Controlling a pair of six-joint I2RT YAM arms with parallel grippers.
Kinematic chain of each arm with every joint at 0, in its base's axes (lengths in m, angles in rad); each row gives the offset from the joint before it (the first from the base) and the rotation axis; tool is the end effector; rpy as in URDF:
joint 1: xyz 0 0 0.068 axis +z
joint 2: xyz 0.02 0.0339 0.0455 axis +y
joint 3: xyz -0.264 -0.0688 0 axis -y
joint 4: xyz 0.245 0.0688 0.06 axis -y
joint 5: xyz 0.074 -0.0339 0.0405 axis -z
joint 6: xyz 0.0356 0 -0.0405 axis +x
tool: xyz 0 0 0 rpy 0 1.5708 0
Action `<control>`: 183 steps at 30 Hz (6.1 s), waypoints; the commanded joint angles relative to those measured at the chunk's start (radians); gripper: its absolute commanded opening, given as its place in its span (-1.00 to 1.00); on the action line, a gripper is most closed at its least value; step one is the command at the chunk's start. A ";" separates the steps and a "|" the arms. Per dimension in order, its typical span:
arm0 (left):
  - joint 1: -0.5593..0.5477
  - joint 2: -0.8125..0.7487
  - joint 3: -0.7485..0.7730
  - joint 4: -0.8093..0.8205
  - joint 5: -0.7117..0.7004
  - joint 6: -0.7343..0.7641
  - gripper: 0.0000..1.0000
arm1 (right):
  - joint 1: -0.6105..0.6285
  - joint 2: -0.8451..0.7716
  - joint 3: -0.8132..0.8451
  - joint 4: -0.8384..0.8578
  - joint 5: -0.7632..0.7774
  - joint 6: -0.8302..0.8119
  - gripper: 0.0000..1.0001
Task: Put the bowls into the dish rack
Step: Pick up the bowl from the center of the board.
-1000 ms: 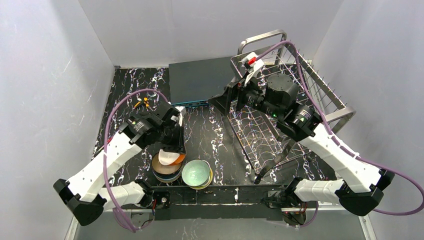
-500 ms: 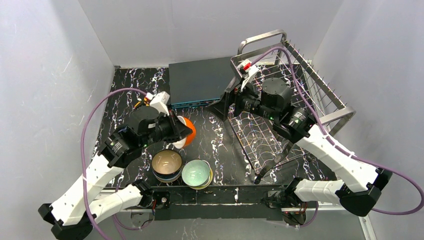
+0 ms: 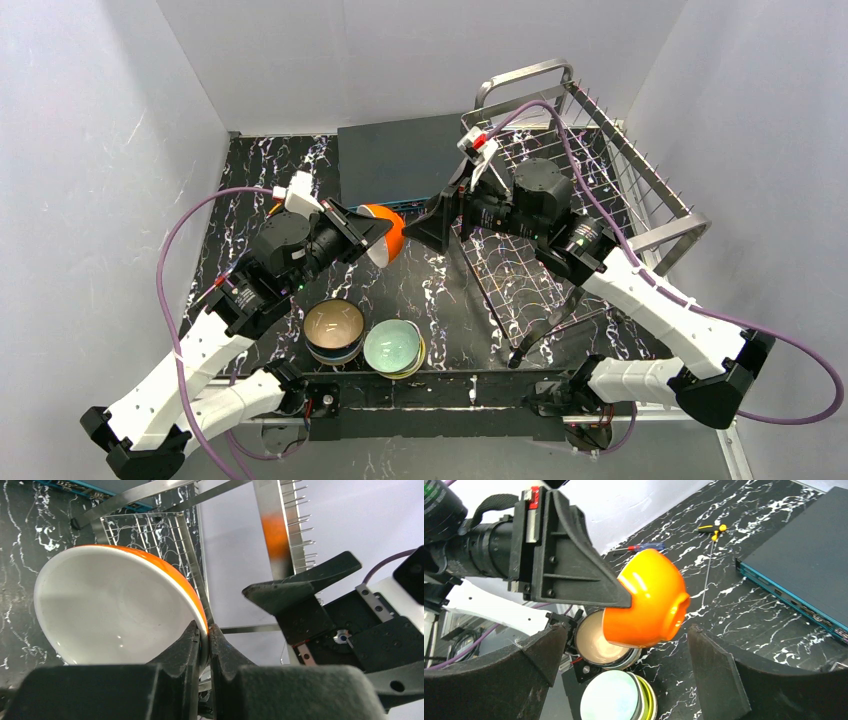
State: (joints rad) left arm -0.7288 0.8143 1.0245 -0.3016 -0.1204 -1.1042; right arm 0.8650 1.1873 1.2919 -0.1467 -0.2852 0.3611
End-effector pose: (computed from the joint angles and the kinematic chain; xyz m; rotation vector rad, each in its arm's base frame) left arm 0.1332 -0.1132 0.4053 -0.4397 1.7766 -1.2562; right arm 0.1654 0.2095 0.4390 -0.6608 1.6132 1.1555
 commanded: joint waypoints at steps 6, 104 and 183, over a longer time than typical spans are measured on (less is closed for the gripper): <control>-0.001 -0.036 -0.017 0.206 -0.010 -0.058 -1.00 | -0.001 0.044 0.012 0.083 -0.081 -0.037 0.97; -0.001 -0.126 0.070 -0.356 0.413 1.462 0.94 | 0.089 -0.003 0.145 -0.230 -0.203 -0.472 -0.97; -0.006 0.160 -0.222 0.371 -0.278 0.539 -1.00 | 0.090 -0.103 0.350 -0.483 0.706 -0.268 0.97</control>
State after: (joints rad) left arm -0.7349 1.0679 0.8085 -0.0006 -0.2302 -0.5282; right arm 0.9558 1.0470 1.5272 -0.5053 0.2447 0.0856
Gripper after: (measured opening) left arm 0.093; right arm 0.985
